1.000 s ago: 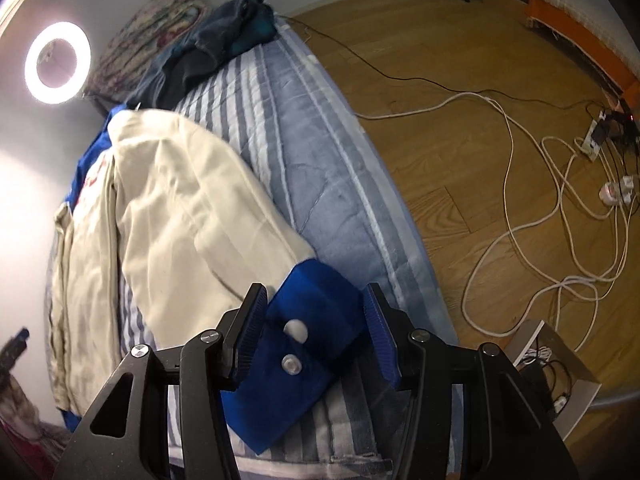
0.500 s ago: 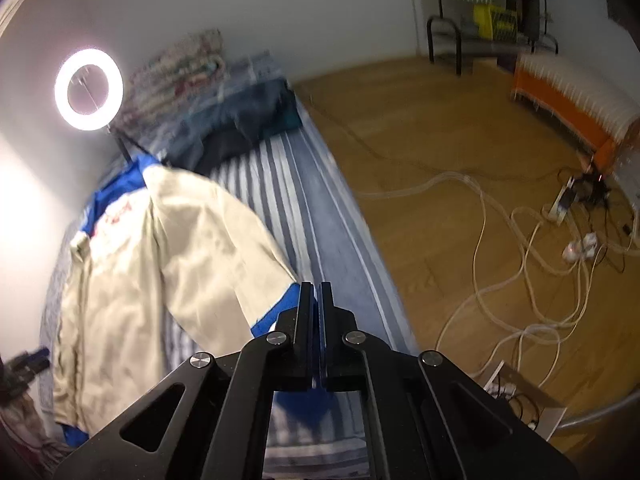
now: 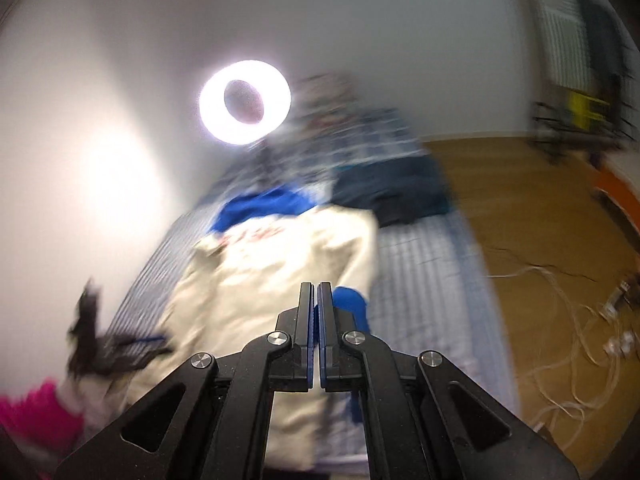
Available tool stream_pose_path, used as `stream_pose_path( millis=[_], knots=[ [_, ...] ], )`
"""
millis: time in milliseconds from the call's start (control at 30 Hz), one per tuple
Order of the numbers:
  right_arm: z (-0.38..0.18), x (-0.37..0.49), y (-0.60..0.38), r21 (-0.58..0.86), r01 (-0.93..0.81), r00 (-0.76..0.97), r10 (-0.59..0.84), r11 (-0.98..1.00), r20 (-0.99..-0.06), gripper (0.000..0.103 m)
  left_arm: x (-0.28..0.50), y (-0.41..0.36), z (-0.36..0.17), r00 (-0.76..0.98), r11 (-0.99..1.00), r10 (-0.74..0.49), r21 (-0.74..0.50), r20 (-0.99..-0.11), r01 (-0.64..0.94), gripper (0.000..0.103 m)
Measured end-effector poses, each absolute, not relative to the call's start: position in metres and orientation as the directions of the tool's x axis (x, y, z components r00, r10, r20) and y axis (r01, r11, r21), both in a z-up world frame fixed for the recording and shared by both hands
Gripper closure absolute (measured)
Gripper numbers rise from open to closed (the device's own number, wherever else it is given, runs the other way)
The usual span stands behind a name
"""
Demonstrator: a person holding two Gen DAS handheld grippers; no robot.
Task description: Fold large clothes
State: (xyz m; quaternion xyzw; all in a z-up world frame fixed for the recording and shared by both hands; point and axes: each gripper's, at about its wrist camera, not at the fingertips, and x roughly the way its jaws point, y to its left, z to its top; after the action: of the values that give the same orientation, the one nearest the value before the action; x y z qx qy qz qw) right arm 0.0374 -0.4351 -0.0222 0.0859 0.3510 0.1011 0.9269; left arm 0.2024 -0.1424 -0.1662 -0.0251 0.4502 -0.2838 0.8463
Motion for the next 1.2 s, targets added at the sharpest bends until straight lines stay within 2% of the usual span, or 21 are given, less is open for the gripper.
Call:
stream_pose_path(
  millis=[167, 333, 433, 533, 733, 900, 967, 1000, 1033, 1067, 1100, 1133, 1167, 1200],
  knots=[
    [-0.09, 0.047, -0.345, 0.317, -0.303, 0.544, 0.437, 0.899, -0.717, 0.103, 0.207, -0.131, -0.163, 0.435, 0.837, -0.526, -0.352, -0.731, 0.42, 0.063],
    [-0.18, 0.05, -0.268, 0.387, -0.415, 0.295, 0.524, 0.823, -0.799, 0.103, 0.211, -0.119, -0.168, 0.429, 0.842, -0.53, -0.394, -0.732, 0.368, 0.063],
    [-0.217, 0.046, -0.243, 0.401, -0.446, 0.186, 0.521, 0.8, -0.833, 0.103, 0.214, -0.114, -0.178, 0.398, 0.84, -0.537, -0.426, -0.744, 0.336, 0.062],
    [-0.22, 0.04, -0.248, 0.401, -0.456, 0.182, 0.525, 0.794, -0.832, 0.103, 0.216, -0.115, -0.191, 0.353, 0.826, -0.56, -0.47, -0.749, 0.312, 0.047],
    [-0.187, 0.054, -0.315, 0.436, -0.37, 0.296, 0.549, 0.82, -0.782, 0.102, 0.228, -0.144, -0.221, 0.26, 0.816, -0.567, -0.49, -0.782, 0.306, 0.038],
    [-0.175, 0.086, -0.374, 0.404, -0.232, 0.423, 0.466, 0.885, -0.777, 0.072, 0.234, -0.172, -0.254, 0.186, 0.825, -0.537, -0.467, -0.822, 0.317, 0.038],
    [-0.168, 0.106, -0.386, 0.381, -0.204, 0.456, 0.432, 0.902, -0.778, 0.065, 0.234, -0.177, -0.266, 0.167, 0.827, -0.535, -0.473, -0.828, 0.303, 0.038],
    [-0.164, 0.12, -0.393, 0.372, -0.191, 0.47, 0.417, 0.908, -0.778, 0.054, 0.233, -0.178, -0.27, 0.157, 0.825, -0.54, -0.482, -0.827, 0.296, 0.039],
    [-0.162, 0.132, -0.395, 0.369, -0.183, 0.476, 0.411, 0.911, -0.778, 0.048, 0.232, -0.18, -0.273, 0.155, 0.819, -0.548, -0.49, -0.822, 0.297, 0.049],
    [-0.157, 0.151, -0.399, 0.365, -0.174, 0.488, 0.402, 0.915, -0.775, 0.043, 0.23, -0.183, -0.274, 0.151, 0.815, -0.552, -0.492, -0.82, 0.306, 0.065],
    [-0.152, 0.169, -0.402, 0.36, -0.164, 0.503, 0.392, 0.918, -0.77, 0.043, 0.227, -0.188, -0.274, 0.142, 0.807, -0.555, -0.49, -0.819, 0.331, 0.074],
    [-0.148, 0.187, -0.405, 0.355, -0.151, 0.515, 0.38, 0.922, -0.769, 0.043, 0.225, -0.191, -0.273, 0.144, 0.806, -0.55, -0.478, -0.822, 0.349, 0.088],
    [-0.145, 0.2, -0.409, 0.356, -0.143, 0.522, 0.376, 0.924, -0.765, 0.043, 0.224, -0.194, -0.271, 0.15, 0.803, -0.548, -0.468, -0.823, 0.37, 0.094],
    [-0.144, 0.22, -0.41, 0.358, -0.134, 0.529, 0.372, 0.924, -0.763, 0.043, 0.221, -0.197, -0.27, 0.159, 0.799, -0.549, -0.46, -0.821, 0.387, 0.094]
  ],
)
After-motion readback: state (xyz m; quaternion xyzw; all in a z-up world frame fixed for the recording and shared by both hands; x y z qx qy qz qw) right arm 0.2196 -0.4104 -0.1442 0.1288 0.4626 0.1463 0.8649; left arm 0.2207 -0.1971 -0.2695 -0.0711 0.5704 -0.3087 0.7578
